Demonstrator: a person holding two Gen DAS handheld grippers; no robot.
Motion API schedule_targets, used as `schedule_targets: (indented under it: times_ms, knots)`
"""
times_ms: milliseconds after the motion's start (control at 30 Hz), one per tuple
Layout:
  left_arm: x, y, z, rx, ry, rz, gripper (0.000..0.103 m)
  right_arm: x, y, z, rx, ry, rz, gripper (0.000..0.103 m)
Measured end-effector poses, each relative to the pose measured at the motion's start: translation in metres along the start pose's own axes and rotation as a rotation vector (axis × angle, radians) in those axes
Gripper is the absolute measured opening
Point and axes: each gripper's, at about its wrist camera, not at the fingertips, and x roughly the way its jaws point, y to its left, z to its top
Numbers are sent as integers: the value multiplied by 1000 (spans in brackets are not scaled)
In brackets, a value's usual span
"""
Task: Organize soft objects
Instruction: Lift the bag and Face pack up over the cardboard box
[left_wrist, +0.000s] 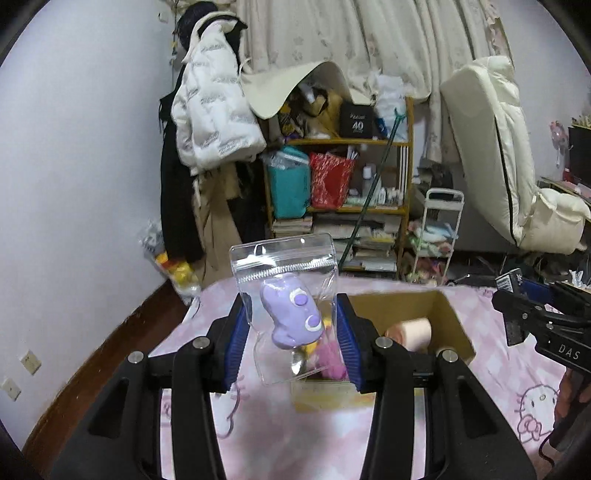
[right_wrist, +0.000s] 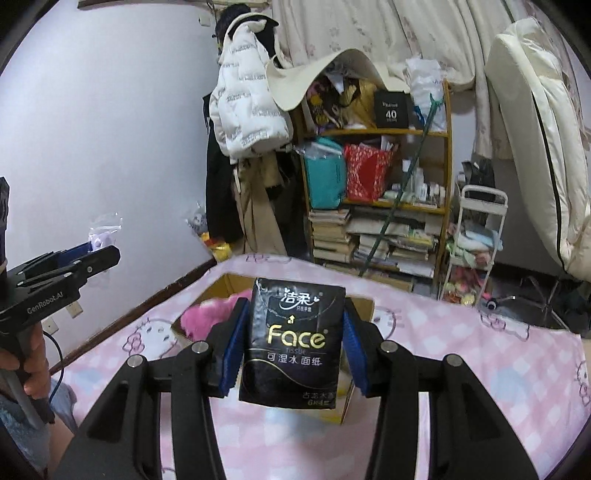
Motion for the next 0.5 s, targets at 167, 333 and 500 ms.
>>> schedule_targets:
  times_ms: [167, 333, 500]
  knots:
    - [15, -16, 21, 69, -44, -10, 44, 8, 0, 28, -39, -35, -14, 51]
    - [28, -34, 33, 133, -94, 5, 45, 11, 4, 47, -102, -72, -46, 51]
    - [43, -47, 31, 153, -94, -12, 45, 22, 2, 43, -91, -77, -41, 51]
